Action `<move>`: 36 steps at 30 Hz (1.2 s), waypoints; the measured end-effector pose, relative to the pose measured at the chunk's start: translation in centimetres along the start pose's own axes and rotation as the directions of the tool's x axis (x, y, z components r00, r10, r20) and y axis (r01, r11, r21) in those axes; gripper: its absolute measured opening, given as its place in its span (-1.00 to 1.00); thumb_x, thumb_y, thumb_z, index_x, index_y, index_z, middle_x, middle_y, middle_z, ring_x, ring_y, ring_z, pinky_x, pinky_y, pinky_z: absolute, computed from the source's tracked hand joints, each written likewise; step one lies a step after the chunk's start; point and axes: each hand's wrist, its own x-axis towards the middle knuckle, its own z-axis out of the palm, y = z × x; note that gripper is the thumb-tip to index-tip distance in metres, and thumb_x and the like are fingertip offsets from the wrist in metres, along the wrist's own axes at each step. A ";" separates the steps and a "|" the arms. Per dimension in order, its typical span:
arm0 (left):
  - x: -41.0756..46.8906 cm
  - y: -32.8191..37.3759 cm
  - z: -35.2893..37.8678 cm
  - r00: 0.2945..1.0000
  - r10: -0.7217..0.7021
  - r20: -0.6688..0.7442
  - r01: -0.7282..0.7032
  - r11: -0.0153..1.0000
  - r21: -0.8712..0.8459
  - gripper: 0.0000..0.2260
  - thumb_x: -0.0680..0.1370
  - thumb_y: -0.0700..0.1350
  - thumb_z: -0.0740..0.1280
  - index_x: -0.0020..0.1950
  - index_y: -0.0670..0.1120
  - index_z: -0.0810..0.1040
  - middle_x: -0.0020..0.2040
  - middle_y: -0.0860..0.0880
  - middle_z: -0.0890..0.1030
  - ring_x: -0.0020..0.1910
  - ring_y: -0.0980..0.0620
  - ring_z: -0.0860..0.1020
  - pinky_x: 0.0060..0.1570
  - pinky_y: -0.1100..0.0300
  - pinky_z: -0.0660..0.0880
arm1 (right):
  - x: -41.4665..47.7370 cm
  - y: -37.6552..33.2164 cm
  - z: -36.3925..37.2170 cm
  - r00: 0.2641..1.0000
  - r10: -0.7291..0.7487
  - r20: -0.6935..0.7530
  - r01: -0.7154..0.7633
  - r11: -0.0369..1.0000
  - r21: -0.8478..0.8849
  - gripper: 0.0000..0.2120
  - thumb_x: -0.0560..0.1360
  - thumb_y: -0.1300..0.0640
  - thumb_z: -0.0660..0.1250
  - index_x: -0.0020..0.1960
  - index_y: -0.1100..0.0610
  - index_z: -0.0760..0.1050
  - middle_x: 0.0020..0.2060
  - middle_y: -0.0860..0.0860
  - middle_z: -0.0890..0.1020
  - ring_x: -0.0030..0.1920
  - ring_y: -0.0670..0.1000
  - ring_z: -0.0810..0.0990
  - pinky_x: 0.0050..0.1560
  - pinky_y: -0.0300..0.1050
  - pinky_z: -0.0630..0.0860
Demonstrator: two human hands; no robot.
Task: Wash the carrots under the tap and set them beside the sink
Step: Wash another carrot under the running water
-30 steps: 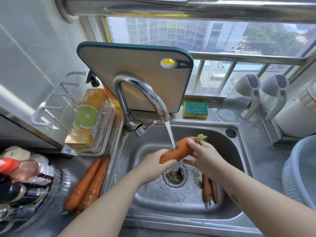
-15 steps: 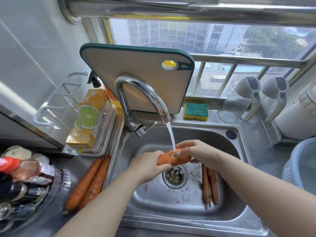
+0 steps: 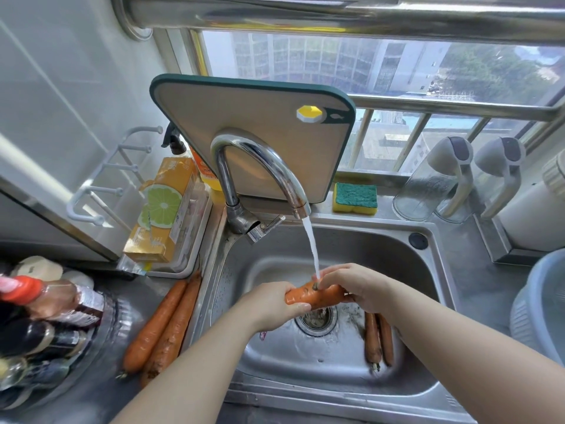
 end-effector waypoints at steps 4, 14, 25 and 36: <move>0.1 -0.3 0.5 1.000 -0.003 0.029 0.004 1.000 -0.030 -0.81 0.47 0.21 0.29 -0.08 0.13 0.47 -0.11 -0.02 0.62 -0.18 -0.05 0.64 -0.18 0.09 0.58 | 0.2 0.5 0.5 1.000 0.018 -0.006 -0.018 1.000 0.017 -0.89 0.40 0.20 0.40 -0.17 -0.01 0.61 -0.07 0.05 0.61 -0.04 0.05 0.57 0.03 -0.11 0.51; 0.9 -0.5 -0.5 0.996 0.003 0.088 0.000 0.999 -0.043 -0.75 0.50 0.18 0.30 0.01 0.03 0.51 -0.07 -0.01 0.60 -0.08 -0.01 0.57 -0.07 0.12 0.48 | 0.5 0.9 0.1 0.996 -0.021 0.090 0.015 0.998 0.058 -0.80 0.40 0.29 0.38 -0.07 0.03 0.58 0.00 0.12 0.62 0.00 0.06 0.59 0.08 -0.11 0.52; 1.5 0.2 0.8 0.998 -0.017 0.055 0.017 1.000 -0.010 -0.70 0.41 0.27 0.27 -0.04 0.10 0.51 -0.12 0.02 0.60 -0.18 -0.02 0.61 -0.13 -0.01 0.61 | 1.2 1.6 0.1 0.999 0.022 -0.042 -0.019 0.998 0.067 -0.92 0.36 0.15 0.46 -0.16 0.00 0.63 -0.01 0.09 0.64 0.08 0.11 0.60 0.17 -0.02 0.51; 1.0 -0.6 0.2 0.999 -0.005 -0.036 0.007 0.999 0.040 -0.77 0.45 0.22 0.30 0.02 0.15 0.48 -0.07 0.09 0.61 -0.10 0.05 0.59 -0.05 0.11 0.54 | 1.2 1.2 0.5 0.998 -0.037 0.056 0.029 0.990 0.140 -0.77 0.34 0.29 0.40 -0.04 0.07 0.62 0.09 0.22 0.61 0.09 0.17 0.59 0.23 0.03 0.49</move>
